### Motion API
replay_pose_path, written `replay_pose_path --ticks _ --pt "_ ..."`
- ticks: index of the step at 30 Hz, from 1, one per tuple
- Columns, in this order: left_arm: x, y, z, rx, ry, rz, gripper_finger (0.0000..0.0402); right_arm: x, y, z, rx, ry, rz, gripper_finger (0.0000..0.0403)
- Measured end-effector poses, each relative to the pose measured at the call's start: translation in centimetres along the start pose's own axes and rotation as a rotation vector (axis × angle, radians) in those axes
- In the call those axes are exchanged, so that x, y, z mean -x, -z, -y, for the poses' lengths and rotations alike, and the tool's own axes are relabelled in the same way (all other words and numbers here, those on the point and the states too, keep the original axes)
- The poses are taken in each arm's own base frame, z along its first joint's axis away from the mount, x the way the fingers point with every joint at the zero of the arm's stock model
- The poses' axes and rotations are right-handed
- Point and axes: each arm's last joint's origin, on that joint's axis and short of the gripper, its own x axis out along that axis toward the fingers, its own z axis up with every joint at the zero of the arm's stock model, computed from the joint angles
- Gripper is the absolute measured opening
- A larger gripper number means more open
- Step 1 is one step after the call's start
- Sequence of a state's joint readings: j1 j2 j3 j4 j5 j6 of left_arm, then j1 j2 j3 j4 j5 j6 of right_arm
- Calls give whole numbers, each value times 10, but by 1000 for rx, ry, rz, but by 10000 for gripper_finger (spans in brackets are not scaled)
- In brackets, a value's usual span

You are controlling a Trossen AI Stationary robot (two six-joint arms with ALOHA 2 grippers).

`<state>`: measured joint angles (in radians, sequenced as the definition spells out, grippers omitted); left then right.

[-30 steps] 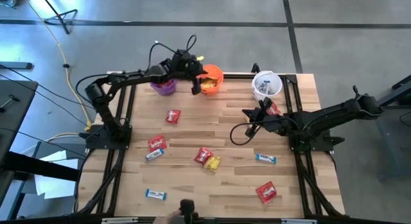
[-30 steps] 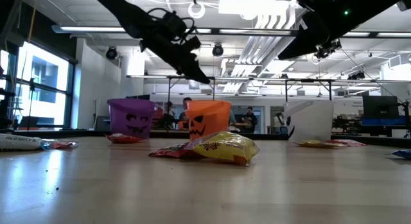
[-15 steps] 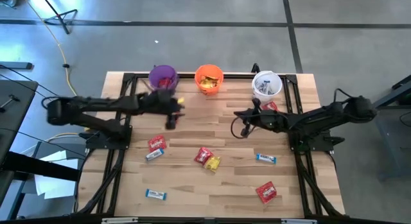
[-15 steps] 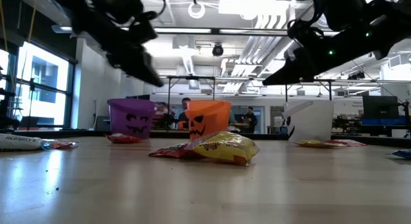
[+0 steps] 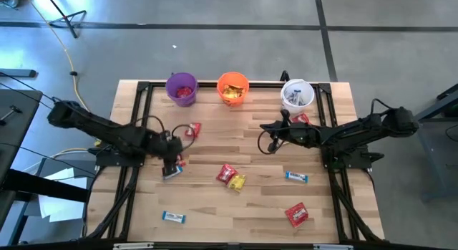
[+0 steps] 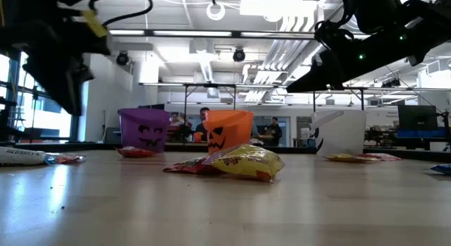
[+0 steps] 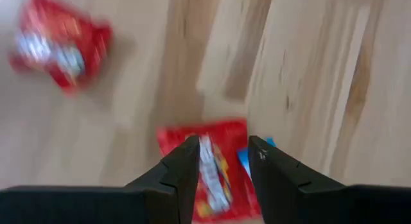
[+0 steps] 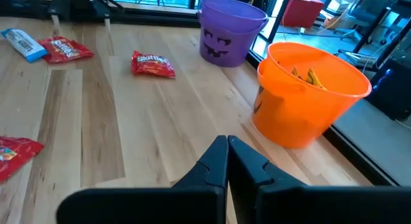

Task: Sort candy
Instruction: Put the white chocolate bar into the white bucket

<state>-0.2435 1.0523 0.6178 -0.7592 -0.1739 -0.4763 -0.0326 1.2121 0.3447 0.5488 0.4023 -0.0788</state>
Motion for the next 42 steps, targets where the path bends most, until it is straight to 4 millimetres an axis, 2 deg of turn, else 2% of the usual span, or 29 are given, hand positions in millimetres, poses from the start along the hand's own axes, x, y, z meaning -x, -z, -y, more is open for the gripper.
replay_pose_path --ticks 7,12,21,26,33,36,39,42 --pt "-13 18 18 138 -16 -206 173 0 0 0 0 0 0 0" --pt "-26 22 27 139 -20 -306 203 0 0 0 0 1 0 0" --pt "-39 21 34 116 46 -378 206 0 0 0 0 1 -1 0" --pt "-43 22 36 116 37 -391 169 0 0 0 2 1 -4 0" --pt "-43 20 43 45 69 -325 53 0 0 0 2 3 -5 0" --pt "-45 12 49 -11 85 -197 10 0 0 -2 18 -71 1 0" --pt "-46 0 56 -67 116 -32 8 1 0 -6 33 -201 14 0" --pt "-45 -18 59 -137 94 176 3 1 0 -7 5 -240 16 0"
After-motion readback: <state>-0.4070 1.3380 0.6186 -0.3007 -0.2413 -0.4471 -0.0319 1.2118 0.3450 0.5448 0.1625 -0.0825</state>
